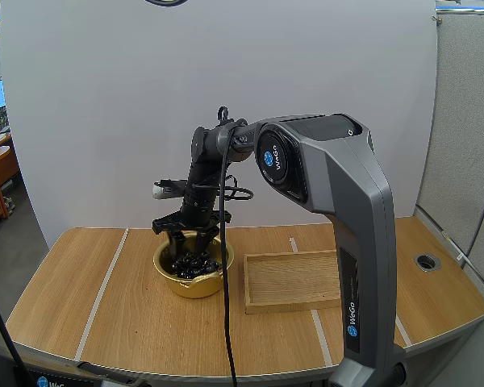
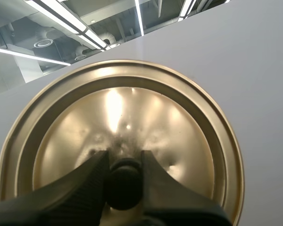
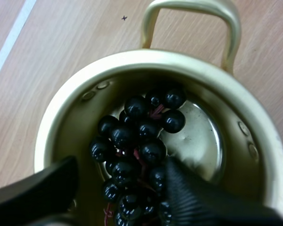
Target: Open the pot, put the grape inside, and close it
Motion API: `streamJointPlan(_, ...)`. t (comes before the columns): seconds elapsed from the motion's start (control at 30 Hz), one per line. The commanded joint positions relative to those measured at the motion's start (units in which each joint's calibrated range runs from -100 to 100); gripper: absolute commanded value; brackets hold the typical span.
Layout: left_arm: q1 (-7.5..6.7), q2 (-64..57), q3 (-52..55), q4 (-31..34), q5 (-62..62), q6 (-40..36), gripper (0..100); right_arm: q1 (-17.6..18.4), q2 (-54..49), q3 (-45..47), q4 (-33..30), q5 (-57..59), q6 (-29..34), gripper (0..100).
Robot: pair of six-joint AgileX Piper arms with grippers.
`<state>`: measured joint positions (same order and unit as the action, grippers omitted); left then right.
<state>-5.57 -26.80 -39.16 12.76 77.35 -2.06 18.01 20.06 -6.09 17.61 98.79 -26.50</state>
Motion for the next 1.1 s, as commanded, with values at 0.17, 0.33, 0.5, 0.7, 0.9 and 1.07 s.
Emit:
streamJointPlan(0.17,-0.26,-0.21,-0.29,0.44,-2.40,-0.48,0,-0.03,-0.41,-0.50,0.08,1.21,-0.67,100)
streamJointPlan(0.33,-0.26,-0.21,-0.29,0.44,-2.40,-0.48,0,-0.03,-2.73,-0.93,0.09,1.21,-0.67,100)
streamJointPlan(0.5,-0.26,-0.21,-0.29,0.44,-2.40,-0.48,0,-0.03,-7.34,-1.27,0.01,1.21,-0.48,100)
streamJointPlan(0.7,-0.26,-0.21,-0.29,0.44,-2.40,-0.48,0,-0.03,-14.11,-1.27,-1.22,1.21,-0.16,100)
streamJointPlan(0.9,-0.26,-0.21,-0.29,0.44,-2.40,-0.48,0,-0.03,-21.66,-1.14,-6.50,1.21,3.07,100)
streamJointPlan(1.07,-0.26,-0.21,-0.29,0.44,-2.40,-0.48,0,-0.03,-27.79,-0.80,-8.42,1.21,4.24,100)
